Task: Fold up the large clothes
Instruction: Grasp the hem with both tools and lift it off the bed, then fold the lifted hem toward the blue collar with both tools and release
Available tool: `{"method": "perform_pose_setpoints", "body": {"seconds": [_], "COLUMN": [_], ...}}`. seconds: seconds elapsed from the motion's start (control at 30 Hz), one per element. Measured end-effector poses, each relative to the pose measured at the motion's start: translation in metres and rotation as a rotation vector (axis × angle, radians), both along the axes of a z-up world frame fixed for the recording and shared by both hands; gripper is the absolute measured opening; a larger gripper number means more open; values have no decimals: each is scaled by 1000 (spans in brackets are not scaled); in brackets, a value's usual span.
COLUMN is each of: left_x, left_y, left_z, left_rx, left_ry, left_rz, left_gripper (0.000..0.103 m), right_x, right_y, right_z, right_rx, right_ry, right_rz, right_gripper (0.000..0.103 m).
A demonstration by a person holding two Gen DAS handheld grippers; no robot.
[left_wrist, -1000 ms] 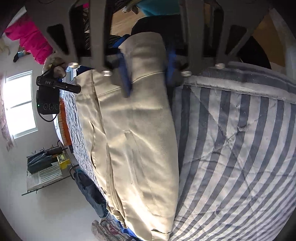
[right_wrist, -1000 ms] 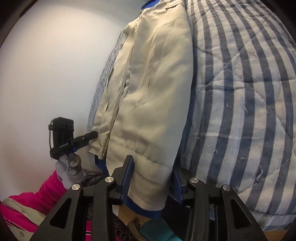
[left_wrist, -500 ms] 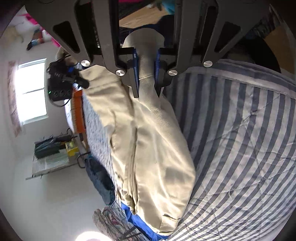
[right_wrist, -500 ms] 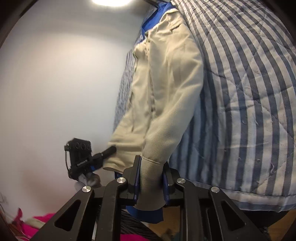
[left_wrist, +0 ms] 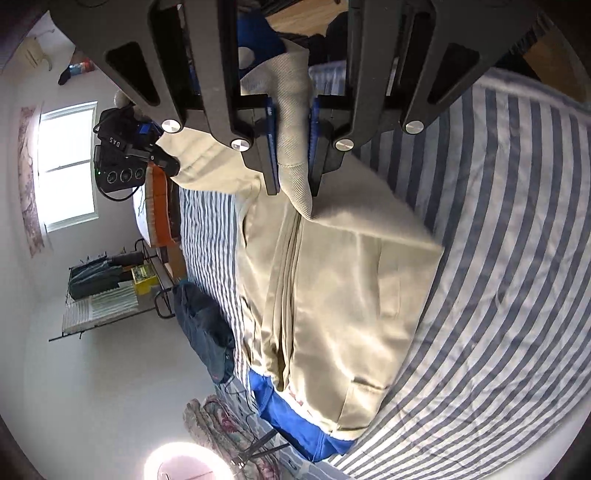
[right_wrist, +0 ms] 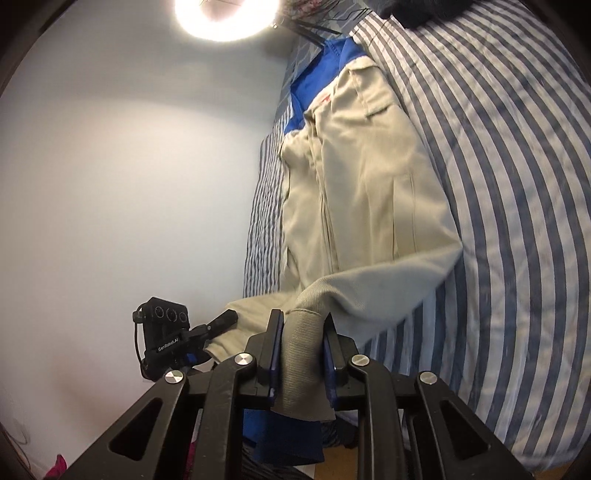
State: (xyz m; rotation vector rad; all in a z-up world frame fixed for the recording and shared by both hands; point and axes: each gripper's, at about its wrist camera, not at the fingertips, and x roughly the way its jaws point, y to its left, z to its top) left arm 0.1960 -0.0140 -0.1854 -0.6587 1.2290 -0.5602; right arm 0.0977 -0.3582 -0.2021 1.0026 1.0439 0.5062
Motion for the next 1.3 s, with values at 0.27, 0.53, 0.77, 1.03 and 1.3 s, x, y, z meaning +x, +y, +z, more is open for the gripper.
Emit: {"method": "perform_pose_setpoints", "body": {"seconds": [0.27,0.53,0.77,1.03,1.3], "left_x": [47,91,111,128,115], "left_y": [-4,-14,-20,10,18], "left_z": [-15,-38,-54,-46,-34], "left_rx": [-30,1,48,-36,82], "left_ry": [45,80,89,50,-106], "left_rz": [56,84,79,170,-35], "left_gripper": [12,12,12,49,49], "right_x": [49,84,103,101,77], "right_y": [-12,-26,-37,-69,-110], "right_z": [-14,-43,-76,-81,-23], "right_rx": [19,81,130,250,-91], "right_ry": [54,142,233,230,-44], "right_rz": [-62,-110,-132,-165,-62], "right_gripper": [17,17,20,62,58]}}
